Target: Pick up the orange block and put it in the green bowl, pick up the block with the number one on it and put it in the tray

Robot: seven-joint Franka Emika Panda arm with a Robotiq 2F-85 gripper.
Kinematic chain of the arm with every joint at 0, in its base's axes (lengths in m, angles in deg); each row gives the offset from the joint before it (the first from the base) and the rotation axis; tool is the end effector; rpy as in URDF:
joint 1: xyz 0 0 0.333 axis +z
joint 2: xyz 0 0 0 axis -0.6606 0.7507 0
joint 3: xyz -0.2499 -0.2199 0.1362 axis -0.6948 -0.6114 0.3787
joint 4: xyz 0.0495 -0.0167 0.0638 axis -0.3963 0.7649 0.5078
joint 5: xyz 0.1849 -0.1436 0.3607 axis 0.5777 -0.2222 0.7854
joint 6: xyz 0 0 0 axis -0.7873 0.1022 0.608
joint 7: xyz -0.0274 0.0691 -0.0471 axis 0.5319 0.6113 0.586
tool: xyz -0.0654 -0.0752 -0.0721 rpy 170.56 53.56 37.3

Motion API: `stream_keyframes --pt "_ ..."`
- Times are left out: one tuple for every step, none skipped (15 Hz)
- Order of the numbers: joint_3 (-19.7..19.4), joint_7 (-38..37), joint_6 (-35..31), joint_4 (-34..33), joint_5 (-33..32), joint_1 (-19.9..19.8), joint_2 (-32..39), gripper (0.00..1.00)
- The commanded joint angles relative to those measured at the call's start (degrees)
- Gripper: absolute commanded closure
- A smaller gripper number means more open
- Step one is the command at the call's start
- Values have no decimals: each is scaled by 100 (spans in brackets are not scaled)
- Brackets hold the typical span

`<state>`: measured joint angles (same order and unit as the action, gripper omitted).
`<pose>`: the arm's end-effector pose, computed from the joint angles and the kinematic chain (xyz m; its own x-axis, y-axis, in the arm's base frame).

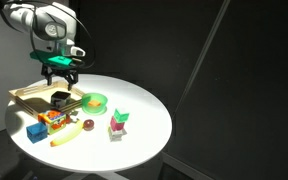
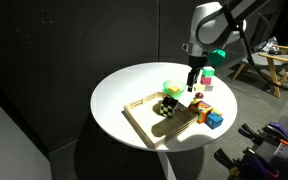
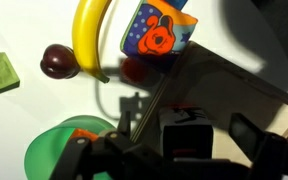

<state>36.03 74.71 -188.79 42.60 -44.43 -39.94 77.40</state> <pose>0.5552 0.0409 0.2745 0.9239 0.3812 -0.0335 0.3801 -0.9243 -0.0345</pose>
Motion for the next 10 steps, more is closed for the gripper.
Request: stream_keyframes --pt "19 -442 326 239 257 -45 -329 0" --pt "11 -529 379 290 304 -44 -397 0" --pt "4 -598 438 342 339 -43 -473 0" --pt "-6 -682 470 407 343 -41 -562 0" --pt "-18 -753 516 472 350 -41 -668 0" --pt "-32 -824 541 535 348 -41 -767 0" --pt "-53 -913 591 615 324 -41 -895 0" --pt "-71 -981 629 680 299 -40 -1001 0" --pt "-91 -1065 701 754 281 -40 -1128 0" --pt "-110 -1135 776 812 275 -41 -1240 0"
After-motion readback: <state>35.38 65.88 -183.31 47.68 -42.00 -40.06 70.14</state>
